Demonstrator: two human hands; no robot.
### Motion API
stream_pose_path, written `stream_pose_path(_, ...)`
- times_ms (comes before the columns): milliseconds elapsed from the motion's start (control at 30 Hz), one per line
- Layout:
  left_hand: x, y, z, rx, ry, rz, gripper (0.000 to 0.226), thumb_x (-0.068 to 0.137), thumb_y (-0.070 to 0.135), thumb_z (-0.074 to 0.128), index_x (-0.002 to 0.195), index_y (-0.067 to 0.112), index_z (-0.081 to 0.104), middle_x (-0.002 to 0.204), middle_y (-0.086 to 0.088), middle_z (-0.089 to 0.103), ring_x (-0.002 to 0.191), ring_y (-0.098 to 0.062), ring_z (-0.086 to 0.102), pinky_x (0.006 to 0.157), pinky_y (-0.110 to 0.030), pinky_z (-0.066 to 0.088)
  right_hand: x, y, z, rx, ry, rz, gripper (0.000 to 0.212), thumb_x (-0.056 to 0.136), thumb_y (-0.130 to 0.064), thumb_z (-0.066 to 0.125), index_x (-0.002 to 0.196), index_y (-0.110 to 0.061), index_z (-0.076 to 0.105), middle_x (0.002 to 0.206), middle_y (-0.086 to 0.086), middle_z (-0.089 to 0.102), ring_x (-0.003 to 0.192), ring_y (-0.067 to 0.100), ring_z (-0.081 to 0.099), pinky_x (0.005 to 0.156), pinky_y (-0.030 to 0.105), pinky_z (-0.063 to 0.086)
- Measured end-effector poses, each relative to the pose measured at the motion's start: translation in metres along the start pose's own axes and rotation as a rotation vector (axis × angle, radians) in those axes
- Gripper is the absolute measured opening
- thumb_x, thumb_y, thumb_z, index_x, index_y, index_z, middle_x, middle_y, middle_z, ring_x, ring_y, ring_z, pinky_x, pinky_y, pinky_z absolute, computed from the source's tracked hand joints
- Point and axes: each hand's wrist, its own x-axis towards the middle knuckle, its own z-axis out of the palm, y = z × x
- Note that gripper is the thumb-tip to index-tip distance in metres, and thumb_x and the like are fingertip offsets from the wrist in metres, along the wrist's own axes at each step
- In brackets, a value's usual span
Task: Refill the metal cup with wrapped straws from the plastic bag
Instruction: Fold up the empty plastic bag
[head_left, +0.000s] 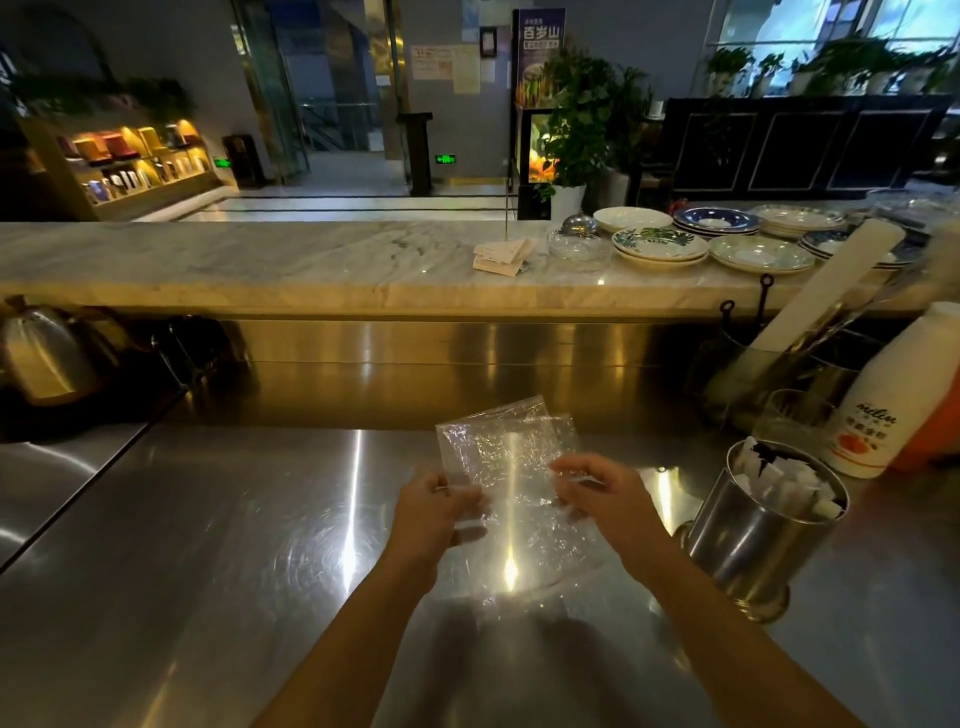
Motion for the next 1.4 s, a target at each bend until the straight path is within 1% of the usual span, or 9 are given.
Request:
stream_pose_path(133, 0.000, -0.002, -0.003, 0.016, -0.011, 0.009, 0.015, 0.074, 0.000, 0.070, 0.078, 0.009, 0.059, 0.077, -0.008, 0.066, 0.062, -0.016, 0.065, 0.053, -0.027, 0.056, 0.001, 0.007, 0.008, 0.051, 0.069, -0.005, 0.027, 0.077, -0.007, 0.069, 0.099, -0.020, 0.059, 0.075, 0.015, 0.065, 0.053, 0.013, 0.065, 0.050, 0.019, 0.051)
stream_pose_path(300, 0.003, -0.002, -0.005, -0.002, -0.051, -0.030, 0.030, 0.071, 0.006, 0.075, 0.091, 0.004, 0.053, 0.085, -0.012, 0.059, 0.068, -0.016, 0.064, 0.053, -0.028, 0.055, 0.005, 0.016, 0.013, 0.175, 0.113, 0.023, 0.055, 0.073, 0.007, 0.068, 0.113, -0.023, 0.047, 0.063, 0.008, 0.065, 0.050, 0.016, 0.064, 0.050, 0.021, 0.052)
stream_pose_path(533, 0.008, -0.003, -0.009, -0.026, -0.062, -0.021, 0.008, 0.086, 0.014, 0.062, 0.078, 0.011, 0.061, 0.077, -0.010, 0.069, 0.060, -0.015, 0.068, 0.052, -0.029, 0.055, 0.009, 0.017, 0.011, 0.167, 0.096, 0.040, 0.066, 0.073, 0.005, 0.068, 0.127, -0.018, 0.039, 0.075, 0.014, 0.068, 0.056, 0.018, 0.068, 0.052, 0.021, 0.054)
stream_pose_path(700, 0.015, 0.003, -0.009, -0.009, -0.066, -0.021, 0.019, 0.083, 0.026, 0.065, 0.095, 0.011, 0.061, 0.088, -0.011, 0.071, 0.069, -0.018, 0.069, 0.050, -0.026, 0.054, 0.004, 0.018, 0.014, 0.071, -0.012, 0.063, 0.069, 0.074, 0.006, 0.068, 0.129, -0.023, 0.037, 0.070, 0.016, 0.066, 0.055, 0.018, 0.067, 0.049, 0.022, 0.052)
stream_pose_path(900, 0.026, -0.003, -0.008, -0.043, 0.071, -0.017, 0.018, 0.088, 0.021, 0.058, 0.088, 0.006, 0.068, 0.081, -0.012, 0.071, 0.062, -0.013, 0.069, 0.056, -0.028, 0.058, 0.000, 0.028, 0.017, 0.066, -0.064, 0.100, 0.066, 0.075, 0.007, 0.067, 0.129, -0.018, 0.039, 0.073, 0.020, 0.067, 0.055, 0.019, 0.066, 0.048, 0.024, 0.053)
stream_pose_path(1067, 0.026, -0.023, -0.011, -0.113, 0.038, -0.163, 0.028, 0.085, 0.022, 0.064, 0.110, 0.013, 0.055, 0.099, -0.013, 0.067, 0.084, -0.027, 0.067, 0.067, -0.038, 0.056, 0.003, 0.043, 0.020, 0.107, 0.070, 0.159, 0.060, 0.073, 0.009, 0.067, 0.121, -0.019, 0.043, 0.050, -0.001, 0.064, 0.046, 0.010, 0.062, 0.043, 0.018, 0.048)
stream_pose_path(1167, 0.021, -0.039, -0.015, -0.011, 0.073, -0.243, 0.041, 0.080, 0.006, 0.066, 0.111, 0.021, 0.045, 0.097, -0.012, 0.064, 0.076, -0.028, 0.064, 0.073, -0.042, 0.051, 0.005, 0.052, 0.020, 0.102, 0.171, 0.192, 0.052, 0.075, 0.007, 0.066, 0.113, -0.019, 0.041, 0.056, 0.001, 0.060, 0.043, 0.005, 0.059, 0.042, 0.014, 0.045)
stream_pose_path(1333, 0.016, -0.058, -0.012, 0.185, 0.056, -0.108, 0.030, 0.077, -0.009, 0.062, 0.088, 0.017, 0.054, 0.091, -0.010, 0.060, 0.069, -0.020, 0.060, 0.049, -0.023, 0.051, 0.005, 0.066, 0.024, -0.110, 0.150, 0.221, 0.017, 0.083, -0.002, 0.056, 0.083, -0.018, 0.052, 0.080, 0.006, 0.060, 0.055, 0.002, 0.059, 0.046, 0.013, 0.045)
stream_pose_path(1400, 0.018, -0.065, -0.012, 0.380, 0.067, -0.009, 0.024, 0.081, -0.005, 0.058, 0.078, 0.019, 0.059, 0.088, -0.004, 0.062, 0.079, -0.017, 0.060, 0.053, -0.007, 0.046, 0.006, 0.070, 0.026, -0.229, 0.118, 0.219, 0.013, 0.084, -0.008, 0.057, 0.087, -0.021, 0.057, 0.095, 0.006, 0.062, 0.072, 0.010, 0.060, 0.057, 0.014, 0.049)
